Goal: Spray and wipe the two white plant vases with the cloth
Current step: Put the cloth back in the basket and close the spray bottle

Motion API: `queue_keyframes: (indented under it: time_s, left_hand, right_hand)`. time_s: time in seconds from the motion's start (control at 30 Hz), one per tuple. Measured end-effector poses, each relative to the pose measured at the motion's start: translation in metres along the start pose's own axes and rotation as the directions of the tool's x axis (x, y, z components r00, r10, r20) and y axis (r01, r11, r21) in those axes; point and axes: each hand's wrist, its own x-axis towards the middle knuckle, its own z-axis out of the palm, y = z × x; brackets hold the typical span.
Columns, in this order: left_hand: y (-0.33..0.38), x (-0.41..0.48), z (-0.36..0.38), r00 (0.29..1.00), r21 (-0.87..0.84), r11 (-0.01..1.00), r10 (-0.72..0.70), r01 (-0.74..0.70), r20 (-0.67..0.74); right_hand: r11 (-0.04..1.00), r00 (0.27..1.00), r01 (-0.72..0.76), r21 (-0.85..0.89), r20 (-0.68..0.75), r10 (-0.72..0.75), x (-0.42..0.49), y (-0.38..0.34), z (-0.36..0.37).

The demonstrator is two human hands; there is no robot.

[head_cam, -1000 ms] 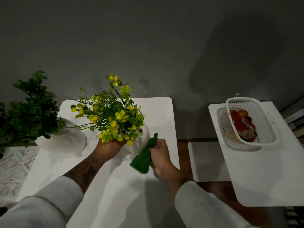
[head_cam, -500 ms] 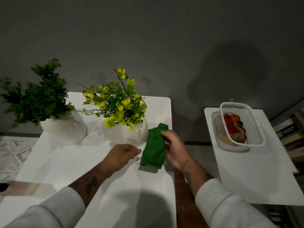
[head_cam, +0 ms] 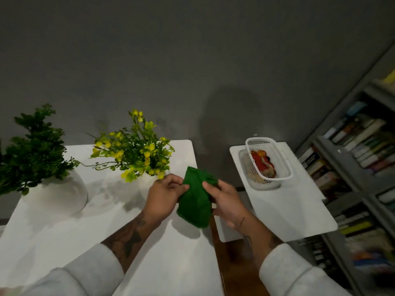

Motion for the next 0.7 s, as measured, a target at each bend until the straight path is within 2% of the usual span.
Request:
queue_keyframes:
  time_s: [0.17, 0.27, 0.37, 0.47, 0.6, 0.7]
  left_hand:
    - [0.039, 0.006, 0.028, 0.952, 0.044, 0.985, 0.149, -0.166, 0.267]
    - [0.067, 0.011, 0.058, 0.908, 0.034, 0.988, 0.124, -0.15, 0.401]
    - [0.086, 0.023, 0.097, 0.886, -0.023, 0.999, 0.03, -0.022, 0.462]
    - [0.099, 0.046, 0.135, 0.895, -0.154, 0.982, -0.032, 0.112, 0.445]
    - [0.106, 0.087, 0.178, 0.891, -0.331, 0.909, -0.087, 0.254, 0.445]
    - [0.105, 0.123, 0.224, 0.852, -0.44, 0.814, -0.121, 0.379, 0.509]
  right_hand:
    - [0.998, 0.991, 0.053, -0.027, -0.122, -0.055, -0.023, -0.02, -0.026]
    - [0.992, 0.987, 0.086, 0.096, -0.147, -0.071, -0.024, -0.03, -0.046]
    - [0.965, 0.989, 0.113, 0.236, -0.122, -0.086, -0.018, -0.038, -0.07]
    - [0.92, 0.985, 0.098, 0.38, -0.167, -0.037, -0.003, -0.044, -0.105]
    - [0.77, 0.998, 0.053, 0.636, -0.003, -0.066, 0.026, -0.055, -0.157]
    - [0.729, 0.997, 0.003, 0.684, 0.058, -0.059, 0.064, -0.068, -0.201]
